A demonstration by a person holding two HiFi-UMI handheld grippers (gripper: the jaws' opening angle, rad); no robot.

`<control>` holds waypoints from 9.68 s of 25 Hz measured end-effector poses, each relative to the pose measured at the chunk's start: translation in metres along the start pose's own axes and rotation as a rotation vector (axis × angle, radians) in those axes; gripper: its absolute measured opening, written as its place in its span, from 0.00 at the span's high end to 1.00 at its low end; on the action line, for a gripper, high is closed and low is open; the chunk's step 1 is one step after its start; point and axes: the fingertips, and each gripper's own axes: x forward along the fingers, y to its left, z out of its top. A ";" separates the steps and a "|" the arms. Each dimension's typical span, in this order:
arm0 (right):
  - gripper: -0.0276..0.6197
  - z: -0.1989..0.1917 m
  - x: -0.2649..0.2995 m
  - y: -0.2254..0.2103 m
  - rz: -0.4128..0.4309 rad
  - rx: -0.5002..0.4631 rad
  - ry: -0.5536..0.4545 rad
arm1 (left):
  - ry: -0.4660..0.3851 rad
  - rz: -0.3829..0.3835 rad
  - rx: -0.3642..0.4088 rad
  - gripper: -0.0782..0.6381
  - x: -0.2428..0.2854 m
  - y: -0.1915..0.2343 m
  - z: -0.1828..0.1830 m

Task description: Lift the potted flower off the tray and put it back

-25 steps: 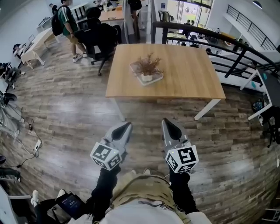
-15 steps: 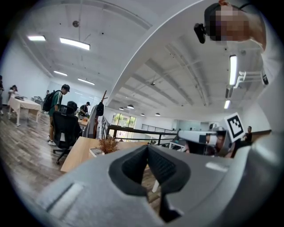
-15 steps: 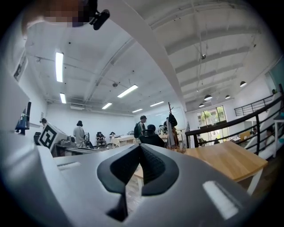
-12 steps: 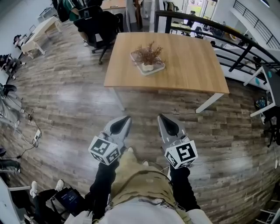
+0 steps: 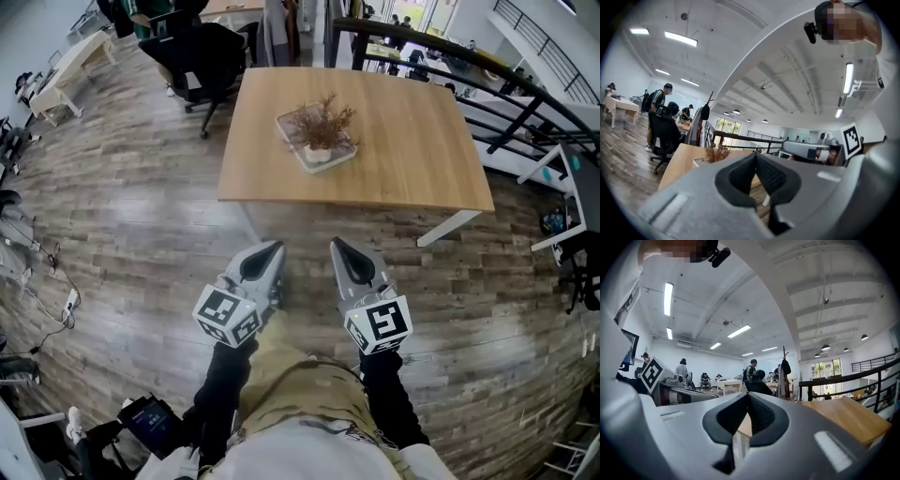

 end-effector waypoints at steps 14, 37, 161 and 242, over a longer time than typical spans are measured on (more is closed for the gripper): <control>0.95 -0.066 0.199 -0.099 -0.196 0.116 0.149 | 0.058 0.079 -0.034 0.89 0.086 0.230 0.028; 0.76 -0.268 0.296 -0.214 -0.283 0.225 0.443 | 0.260 0.259 -0.072 0.89 0.198 0.352 -0.096; 0.20 0.003 0.364 -0.274 -0.241 0.084 0.233 | 0.094 0.222 -0.014 0.89 0.256 0.349 0.094; 0.61 -0.184 0.295 -0.247 -0.327 0.110 0.434 | 0.203 0.145 0.002 0.89 0.253 0.332 0.019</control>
